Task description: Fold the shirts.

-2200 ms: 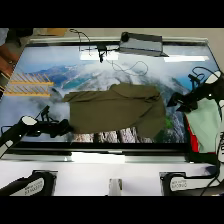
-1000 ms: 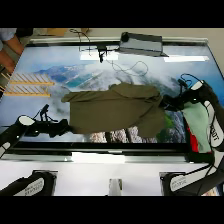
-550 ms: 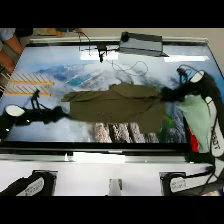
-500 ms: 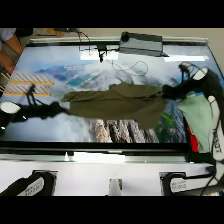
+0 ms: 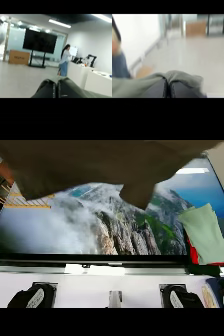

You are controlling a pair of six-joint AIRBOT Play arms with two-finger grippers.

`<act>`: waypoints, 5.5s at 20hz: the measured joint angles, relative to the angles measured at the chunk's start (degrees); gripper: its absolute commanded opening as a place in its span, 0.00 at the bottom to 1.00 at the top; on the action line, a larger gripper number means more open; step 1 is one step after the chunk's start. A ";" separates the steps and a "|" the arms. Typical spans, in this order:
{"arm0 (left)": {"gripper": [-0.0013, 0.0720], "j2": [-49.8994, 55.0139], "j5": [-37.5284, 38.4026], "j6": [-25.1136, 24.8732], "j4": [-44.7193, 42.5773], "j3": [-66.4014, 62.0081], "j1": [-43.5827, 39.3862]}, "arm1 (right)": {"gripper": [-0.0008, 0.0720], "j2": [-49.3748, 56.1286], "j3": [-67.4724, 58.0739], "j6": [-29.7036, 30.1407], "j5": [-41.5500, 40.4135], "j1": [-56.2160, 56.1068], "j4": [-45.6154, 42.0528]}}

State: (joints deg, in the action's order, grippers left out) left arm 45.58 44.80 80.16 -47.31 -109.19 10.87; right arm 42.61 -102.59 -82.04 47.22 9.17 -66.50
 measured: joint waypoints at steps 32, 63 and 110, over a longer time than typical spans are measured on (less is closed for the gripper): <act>0.06 33.00 1.92 6.38 -12.31 35.87 -1.97 | 0.05 44.30 18.45 -12.70 2.43 -0.20 6.51; 0.72 49.13 32.76 2.99 -14.05 29.66 0.42 | 0.69 45.18 26.58 -10.75 28.55 3.17 -9.75; 0.06 31.30 20.59 -4.39 -7.65 55.65 0.15 | 0.04 23.39 56.85 -3.54 15.28 5.42 0.26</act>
State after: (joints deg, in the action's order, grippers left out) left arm 76.88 65.39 75.77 -54.96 -53.54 11.03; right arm 66.00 -45.74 -85.58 62.50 14.59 -66.24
